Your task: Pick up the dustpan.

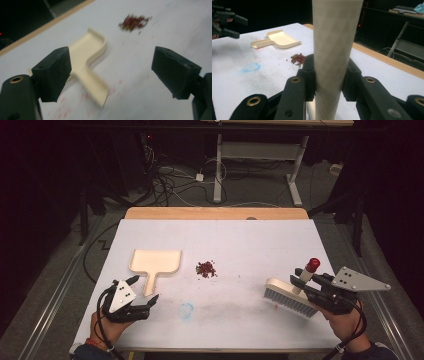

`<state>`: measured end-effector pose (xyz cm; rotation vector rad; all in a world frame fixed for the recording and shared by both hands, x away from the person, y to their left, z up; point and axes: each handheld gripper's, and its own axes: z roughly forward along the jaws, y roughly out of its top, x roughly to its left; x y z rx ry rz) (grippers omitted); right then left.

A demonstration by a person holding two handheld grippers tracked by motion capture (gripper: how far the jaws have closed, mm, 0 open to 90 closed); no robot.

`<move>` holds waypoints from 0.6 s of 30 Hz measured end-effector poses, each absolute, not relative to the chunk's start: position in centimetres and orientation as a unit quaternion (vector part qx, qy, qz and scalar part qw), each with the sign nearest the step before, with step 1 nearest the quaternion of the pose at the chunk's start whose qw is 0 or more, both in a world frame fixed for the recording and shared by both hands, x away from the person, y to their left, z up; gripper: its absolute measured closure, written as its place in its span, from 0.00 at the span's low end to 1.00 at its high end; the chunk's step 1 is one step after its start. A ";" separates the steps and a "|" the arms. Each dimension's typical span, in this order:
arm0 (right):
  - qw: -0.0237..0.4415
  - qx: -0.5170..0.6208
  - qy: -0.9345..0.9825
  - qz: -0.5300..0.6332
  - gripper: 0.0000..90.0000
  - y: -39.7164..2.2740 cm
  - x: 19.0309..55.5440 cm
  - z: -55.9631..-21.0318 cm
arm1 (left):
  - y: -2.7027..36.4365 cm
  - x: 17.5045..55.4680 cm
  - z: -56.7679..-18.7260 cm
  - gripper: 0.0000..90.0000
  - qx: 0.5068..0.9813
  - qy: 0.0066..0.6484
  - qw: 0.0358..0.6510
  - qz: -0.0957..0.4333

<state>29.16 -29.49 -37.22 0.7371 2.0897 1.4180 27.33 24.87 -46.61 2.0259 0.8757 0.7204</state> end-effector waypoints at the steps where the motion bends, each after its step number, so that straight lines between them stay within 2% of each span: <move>1: 0.253 0.269 0.767 0.524 0.77 -29.5 29.1 -37.1 | 25.1 27.2 -46.9 0.18 0.802 0.355 0.390 0.281; 7: 0.257 0.267 0.769 0.521 0.77 -29.3 29.3 -37.1 | 25.8 27.0 -47.1 0.18 0.794 0.390 0.382 0.268; 18: 0.257 0.259 0.772 0.521 0.77 -28.8 29.4 -37.1 | 25.5 26.9 -47.3 0.18 0.808 0.368 0.377 0.263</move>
